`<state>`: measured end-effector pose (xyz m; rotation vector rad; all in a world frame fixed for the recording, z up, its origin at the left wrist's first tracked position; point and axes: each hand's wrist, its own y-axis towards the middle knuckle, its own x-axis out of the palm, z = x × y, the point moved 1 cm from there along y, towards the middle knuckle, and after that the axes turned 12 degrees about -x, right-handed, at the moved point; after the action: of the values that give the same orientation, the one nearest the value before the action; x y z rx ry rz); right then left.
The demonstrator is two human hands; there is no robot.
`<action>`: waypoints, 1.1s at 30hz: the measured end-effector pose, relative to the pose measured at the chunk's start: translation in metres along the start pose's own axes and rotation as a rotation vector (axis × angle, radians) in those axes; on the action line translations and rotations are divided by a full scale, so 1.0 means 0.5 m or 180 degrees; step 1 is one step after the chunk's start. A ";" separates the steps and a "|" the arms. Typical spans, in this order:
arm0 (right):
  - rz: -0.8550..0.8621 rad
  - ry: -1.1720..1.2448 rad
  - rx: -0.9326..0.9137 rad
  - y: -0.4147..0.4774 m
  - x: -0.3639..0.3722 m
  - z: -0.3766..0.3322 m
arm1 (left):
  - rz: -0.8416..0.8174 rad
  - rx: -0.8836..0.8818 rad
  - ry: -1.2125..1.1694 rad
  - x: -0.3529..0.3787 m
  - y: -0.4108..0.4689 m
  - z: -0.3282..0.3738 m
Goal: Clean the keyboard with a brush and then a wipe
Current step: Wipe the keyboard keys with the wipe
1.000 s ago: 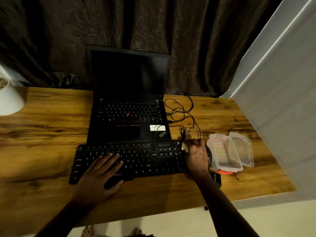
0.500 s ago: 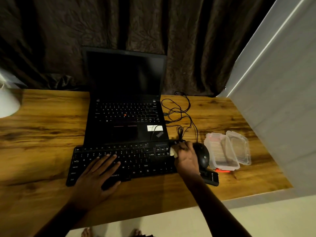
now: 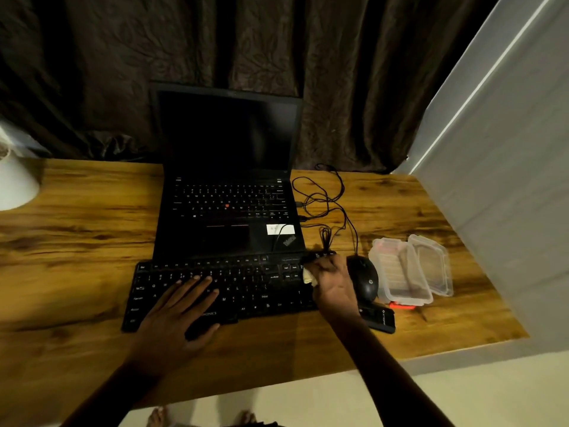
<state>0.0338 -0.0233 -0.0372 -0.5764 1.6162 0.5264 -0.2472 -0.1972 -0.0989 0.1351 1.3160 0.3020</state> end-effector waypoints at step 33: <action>0.0160 -0.0090 0.0877 -0.048 -0.006 0.048 | 0.0113 0.0000 -0.0062 0.006 -0.001 -0.001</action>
<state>0.0675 -0.0261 -0.0372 -0.3222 1.6452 0.3388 -0.2471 -0.1969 -0.1019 0.1611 1.2952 0.3301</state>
